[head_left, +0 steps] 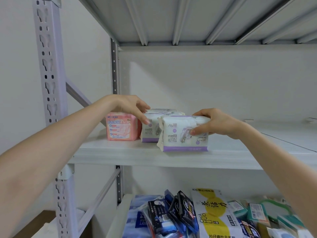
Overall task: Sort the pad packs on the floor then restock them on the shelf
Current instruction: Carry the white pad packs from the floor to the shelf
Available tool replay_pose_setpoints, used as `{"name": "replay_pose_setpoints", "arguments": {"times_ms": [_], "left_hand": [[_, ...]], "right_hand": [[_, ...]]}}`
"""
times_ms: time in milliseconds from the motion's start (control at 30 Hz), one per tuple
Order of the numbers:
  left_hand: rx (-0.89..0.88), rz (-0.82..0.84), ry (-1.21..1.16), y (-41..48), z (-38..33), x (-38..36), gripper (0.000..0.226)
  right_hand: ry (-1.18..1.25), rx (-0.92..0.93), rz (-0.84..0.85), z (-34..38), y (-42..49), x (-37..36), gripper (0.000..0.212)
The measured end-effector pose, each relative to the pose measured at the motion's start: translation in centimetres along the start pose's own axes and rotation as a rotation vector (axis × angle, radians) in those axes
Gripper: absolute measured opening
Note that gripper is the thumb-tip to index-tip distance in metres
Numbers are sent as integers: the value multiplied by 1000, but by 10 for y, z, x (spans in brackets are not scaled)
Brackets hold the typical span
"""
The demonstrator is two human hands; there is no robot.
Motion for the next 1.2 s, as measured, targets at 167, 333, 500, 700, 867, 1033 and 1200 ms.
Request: {"name": "replay_pose_setpoints", "arguments": {"times_ms": [167, 333, 500, 700, 867, 1033, 1200], "left_hand": [[-44, -92, -70, -21, -9, -11, 136], [-77, -175, -120, -37, -11, -38, 134], [-141, -332, -174, -49, -6, -58, 109], [-145, -407, -130, -52, -1, -66, 113], [-110, -308, -14, -48, -4, -53, 113], [-67, -235, 66, -40, -3, -44, 118], [-63, -211, 109, -31, 3, -40, 124]], "right_hand": [[105, 14, -34, -1, 0, -11, 57], [214, 22, -65, 4, -5, -24, 63], [283, 32, -114, 13, -9, -42, 83], [360, 15, -72, 18, -10, -54, 81], [406, 3, -33, 16, -8, -53, 79], [393, 3, -53, 18, 1, -57, 79], [348, 10, -72, 13, 13, -57, 81]]}}
Point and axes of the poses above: each hand's wrist, its own y-axis towards the middle knuckle, its own x-axis out of the back of the hand, z = x × y, the point moved 3 cm from there along y, towards the middle knuckle, and after that the axes turned 8 degrees about -x, right-handed, at the moved point
